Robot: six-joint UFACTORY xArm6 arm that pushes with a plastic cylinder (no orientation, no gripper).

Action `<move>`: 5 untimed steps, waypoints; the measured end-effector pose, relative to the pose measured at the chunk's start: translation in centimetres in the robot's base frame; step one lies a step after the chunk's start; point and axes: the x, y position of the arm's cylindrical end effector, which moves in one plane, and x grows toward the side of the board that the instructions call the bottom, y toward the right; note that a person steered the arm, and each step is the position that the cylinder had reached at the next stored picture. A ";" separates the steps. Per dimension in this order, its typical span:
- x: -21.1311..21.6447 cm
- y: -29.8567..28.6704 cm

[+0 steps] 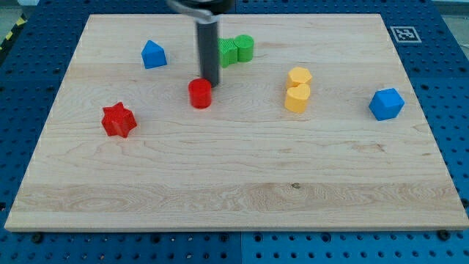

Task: Move the red circle right to the red star

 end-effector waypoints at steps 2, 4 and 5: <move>-0.8 -4.3; -2.4 7.0; 0.8 4.5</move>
